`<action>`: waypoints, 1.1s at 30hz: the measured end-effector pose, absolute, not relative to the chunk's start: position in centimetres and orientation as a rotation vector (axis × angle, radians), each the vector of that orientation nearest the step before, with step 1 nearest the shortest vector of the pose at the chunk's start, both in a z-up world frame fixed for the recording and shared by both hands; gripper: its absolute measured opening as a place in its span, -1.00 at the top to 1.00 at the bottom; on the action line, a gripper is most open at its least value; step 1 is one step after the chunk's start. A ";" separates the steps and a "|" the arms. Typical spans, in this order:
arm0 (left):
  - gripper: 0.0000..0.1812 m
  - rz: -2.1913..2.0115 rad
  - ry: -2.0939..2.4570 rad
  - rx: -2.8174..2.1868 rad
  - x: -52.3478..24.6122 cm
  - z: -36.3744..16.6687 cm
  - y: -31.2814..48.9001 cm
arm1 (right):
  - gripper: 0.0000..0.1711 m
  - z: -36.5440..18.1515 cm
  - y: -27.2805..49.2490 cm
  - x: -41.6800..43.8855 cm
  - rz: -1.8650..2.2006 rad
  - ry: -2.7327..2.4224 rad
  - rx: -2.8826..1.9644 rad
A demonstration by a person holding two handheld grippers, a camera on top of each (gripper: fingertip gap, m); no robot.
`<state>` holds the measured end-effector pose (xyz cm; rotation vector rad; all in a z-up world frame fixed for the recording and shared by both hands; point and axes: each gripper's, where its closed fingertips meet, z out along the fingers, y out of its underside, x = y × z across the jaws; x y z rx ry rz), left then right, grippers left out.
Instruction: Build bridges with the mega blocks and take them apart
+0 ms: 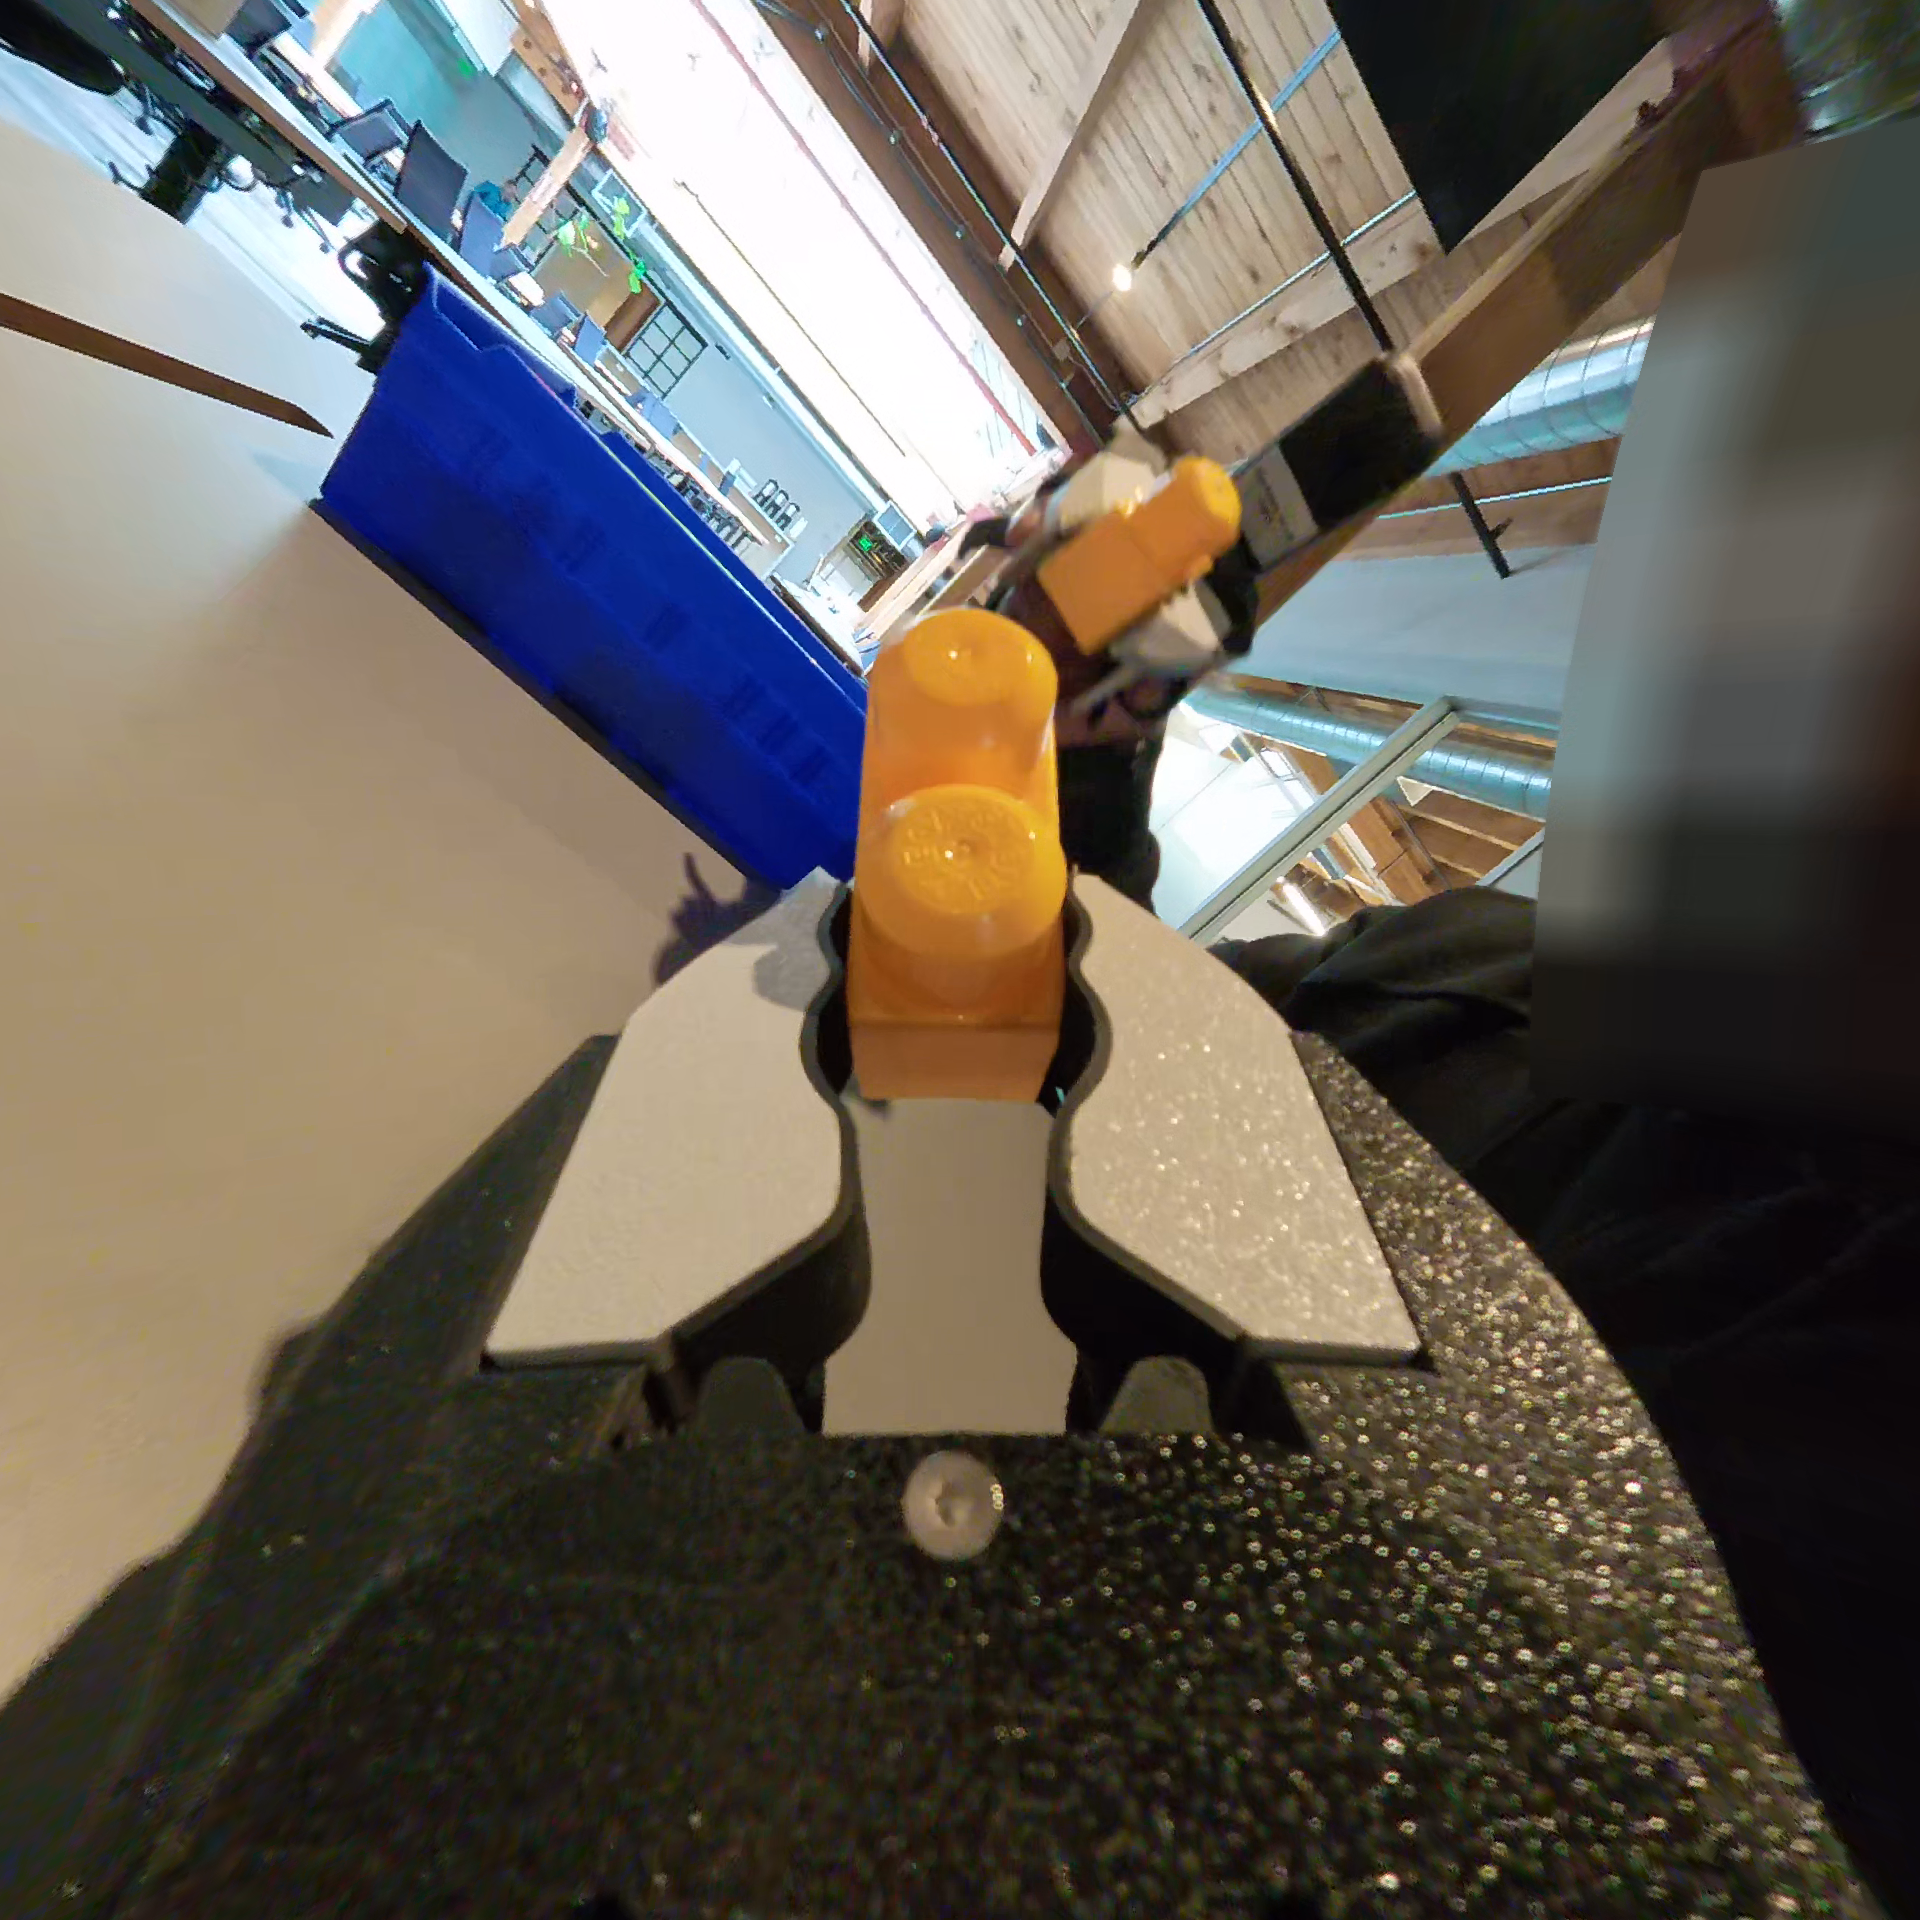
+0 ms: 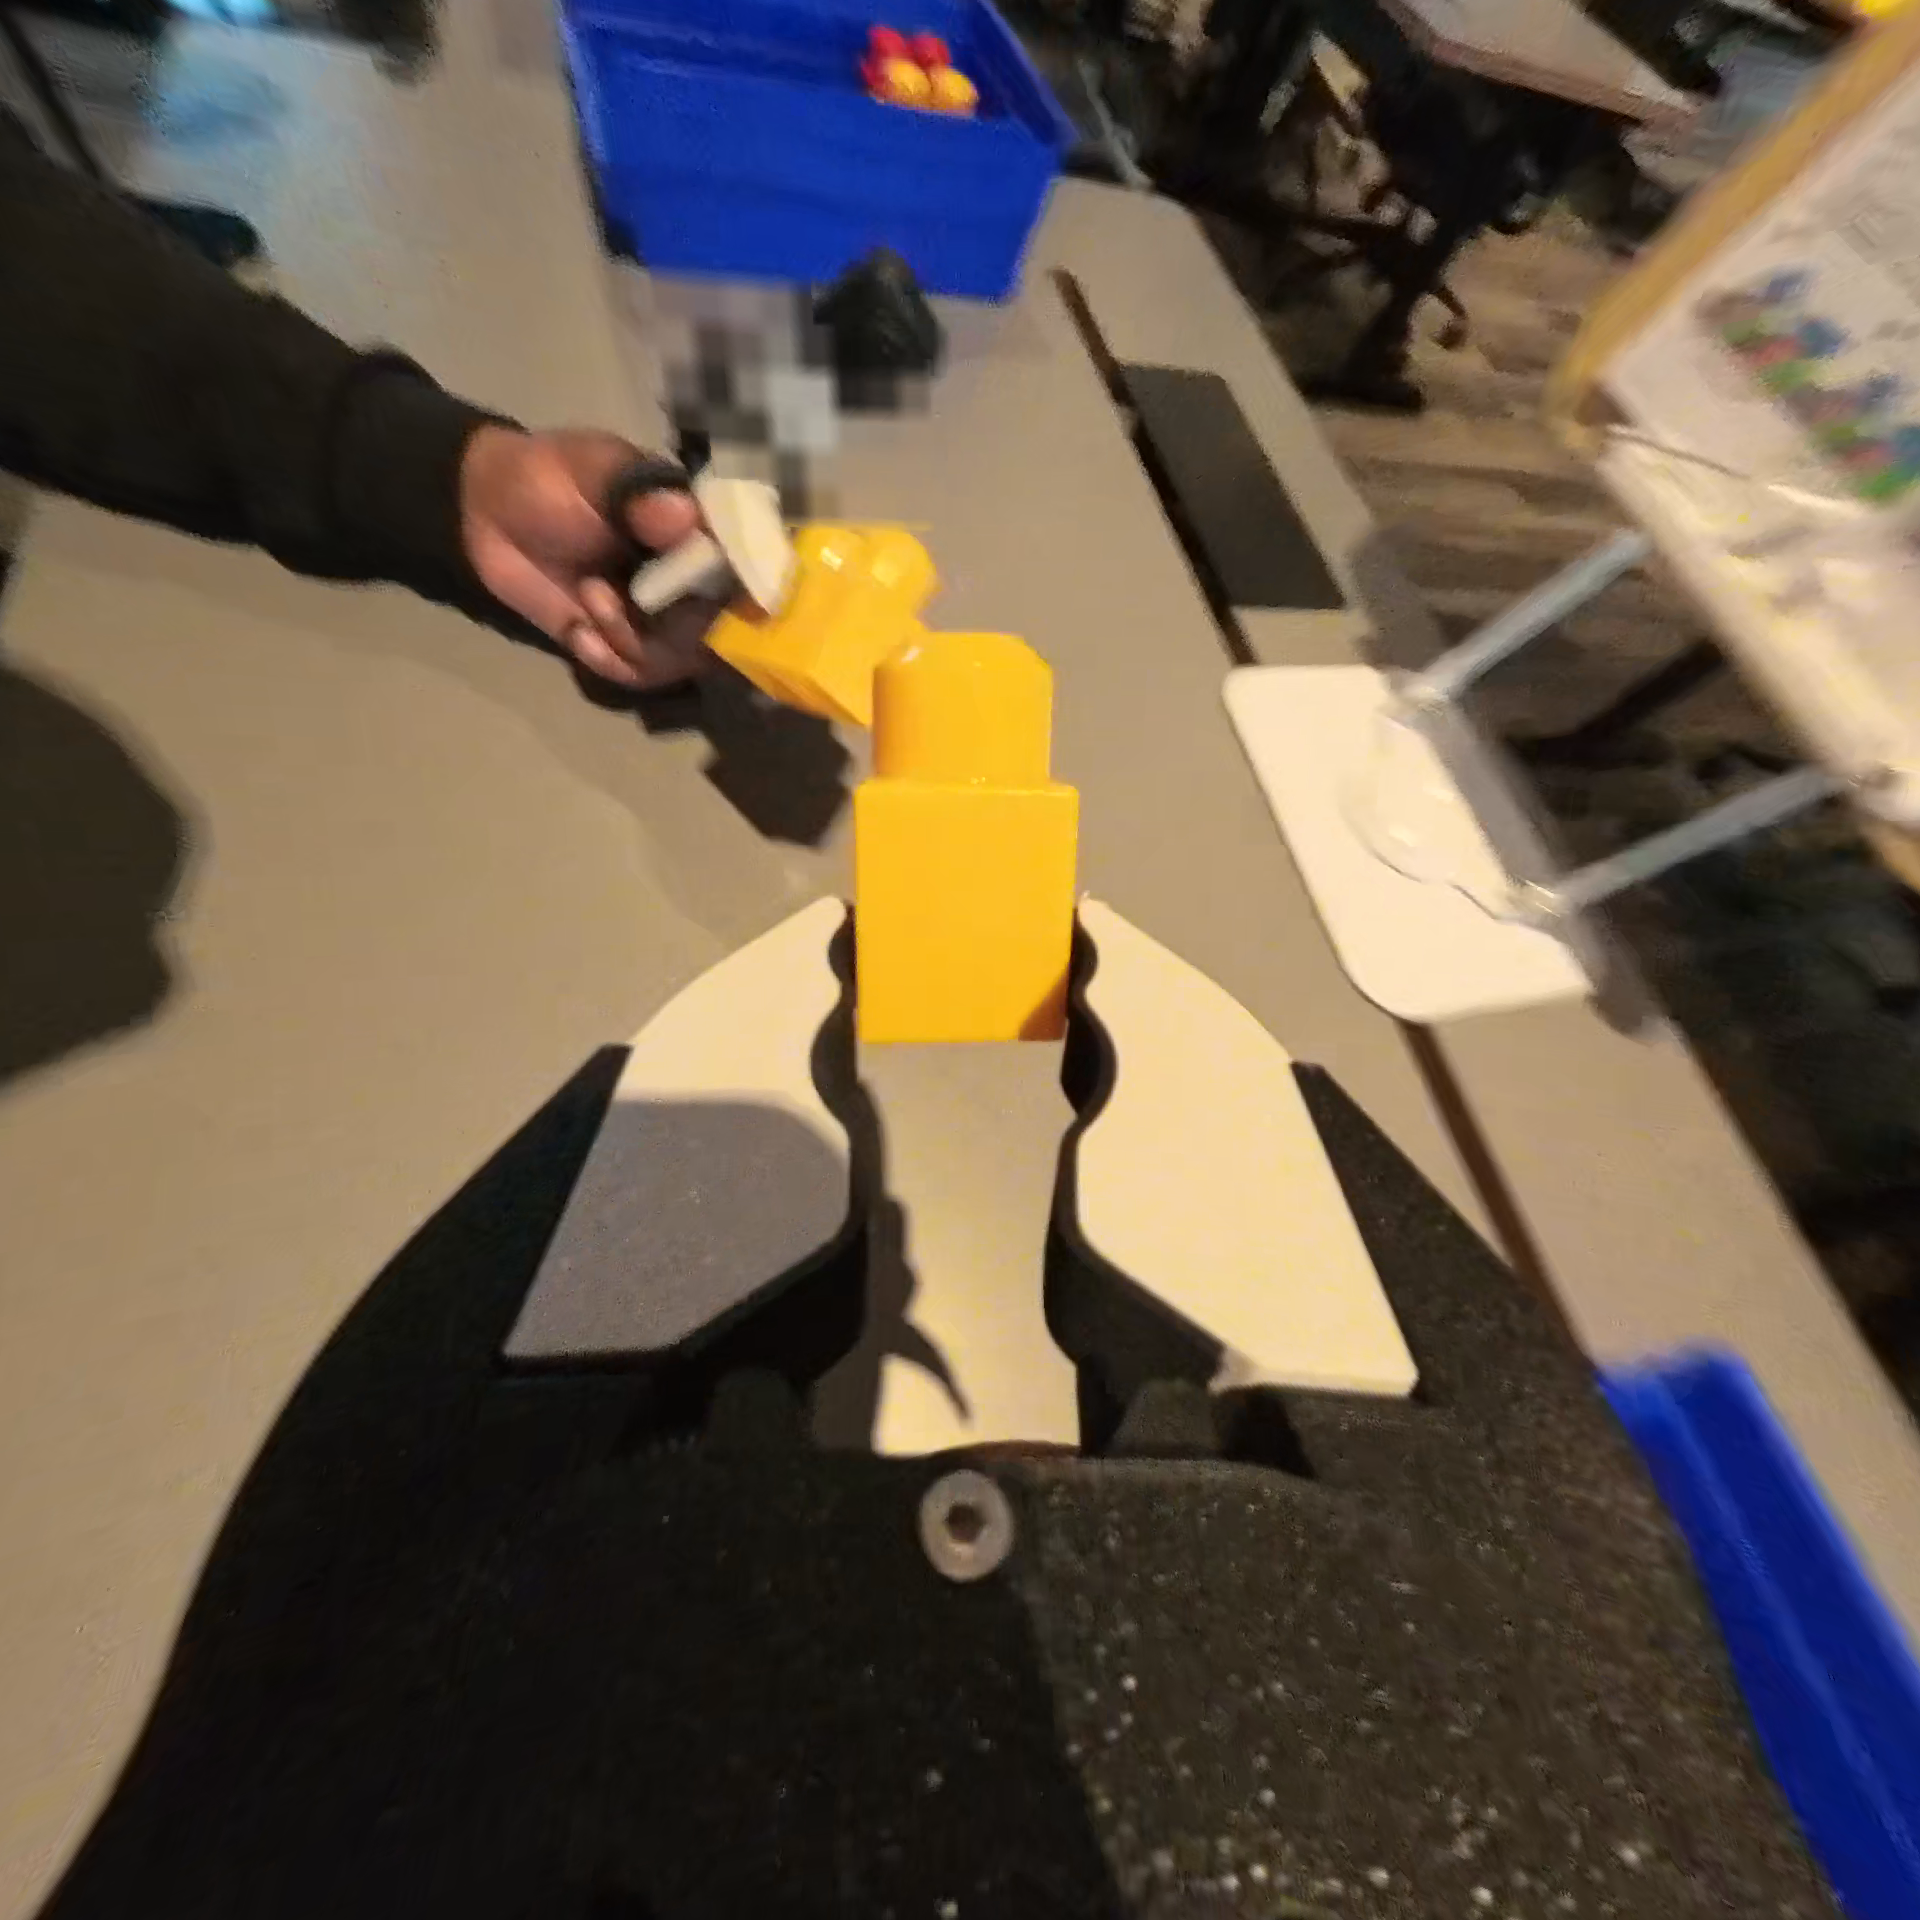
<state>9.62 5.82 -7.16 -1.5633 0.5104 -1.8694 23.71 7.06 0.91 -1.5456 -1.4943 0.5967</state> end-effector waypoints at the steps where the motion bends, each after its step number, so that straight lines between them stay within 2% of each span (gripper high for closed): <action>1: 0.60 -1.867 0.516 -1.566 9.7 -7.2 5.8 | 0.58 1.7 7.9 26.6 0.546 -1.484 -1.568; 3: 0.60 -1.862 0.522 -1.571 9.8 -7.3 5.8 | 0.58 1.2 9.2 32.1 0.518 -1.478 -1.683; 7: 0.60 -1.853 0.531 -1.577 10.0 -7.3 5.7 | 0.57 -4.9 10.1 40.2 0.557 -1.552 -1.993; 11: 0.60 -1.844 0.541 -1.583 10.1 -7.4 5.7 | 0.57 -11.0 9.4 42.9 0.725 -1.608 -2.272; 14: 0.60 -1.839 0.551 -1.587 10.2 -7.5 5.6 | 0.57 -14.0 9.4 43.3 0.687 -1.662 -2.402; 17: 0.60 -1.835 0.567 -1.590 10.3 -7.5 5.4 | 0.53 -13.6 10.4 42.9 0.594 -1.630 -2.386; 23: 0.60 -1.837 0.587 -1.592 10.4 -7.5 5.2 | 0.00 -9.3 12.0 41.6 0.385 -1.563 -2.194; 25: 0.60 -1.828 0.586 -1.593 10.4 -7.6 5.2 | -0.08 -6.4 12.2 39.2 0.375 -1.538 -2.037; 27: 0.60 -1.798 0.600 -1.595 10.6 -7.6 5.1 | -0.06 -2.4 11.4 35.1 0.463 -1.496 -1.821; 29: 0.60 -1.739 0.643 -1.599 10.9 -7.7 4.9 | 0.07 0.7 10.0 30.5 0.582 -1.441 -1.667; 31: 0.60 -1.644 0.702 -1.598 11.4 -7.9 4.6 | 0.22 1.5 8.3 25.9 0.725 -1.401 -1.627; 33: 0.60 -1.532 0.775 -1.588 11.9 -8.1 4.2 | 0.37 0.1 6.6 21.8 0.851 -1.405 -1.660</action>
